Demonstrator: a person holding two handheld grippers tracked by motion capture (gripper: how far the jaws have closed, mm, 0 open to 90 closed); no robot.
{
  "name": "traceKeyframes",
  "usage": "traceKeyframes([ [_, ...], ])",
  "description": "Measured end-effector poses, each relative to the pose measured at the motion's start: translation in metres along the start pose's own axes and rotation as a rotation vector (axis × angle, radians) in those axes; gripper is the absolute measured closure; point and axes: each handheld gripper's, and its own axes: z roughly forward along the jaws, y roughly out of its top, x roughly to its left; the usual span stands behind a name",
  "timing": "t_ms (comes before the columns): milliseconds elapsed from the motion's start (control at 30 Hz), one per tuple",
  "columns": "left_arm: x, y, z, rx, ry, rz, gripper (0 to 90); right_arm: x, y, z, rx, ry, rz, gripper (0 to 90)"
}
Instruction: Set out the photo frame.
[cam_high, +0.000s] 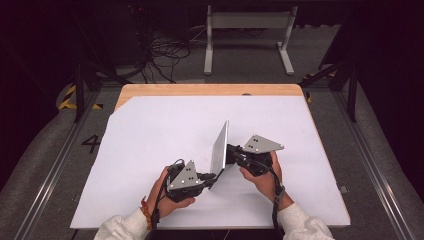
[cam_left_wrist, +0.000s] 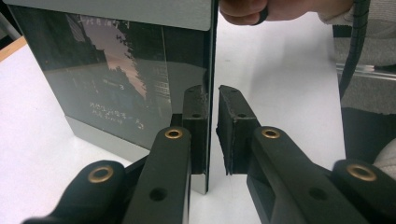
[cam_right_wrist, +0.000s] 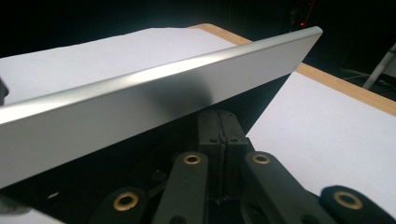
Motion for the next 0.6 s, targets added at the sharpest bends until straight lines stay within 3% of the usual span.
traceKeyframes([
  [267,0.002,-0.005,0.005,0.026,-0.021,-0.002,82.4,0.009,-0.002,-0.01,0.022,0.038,-0.032,89.7],
  [600,0.004,-0.007,0.006,0.017,-0.033,-0.028,83.4,0.013,-0.004,-0.01,0.019,0.071,-0.016,90.0],
])
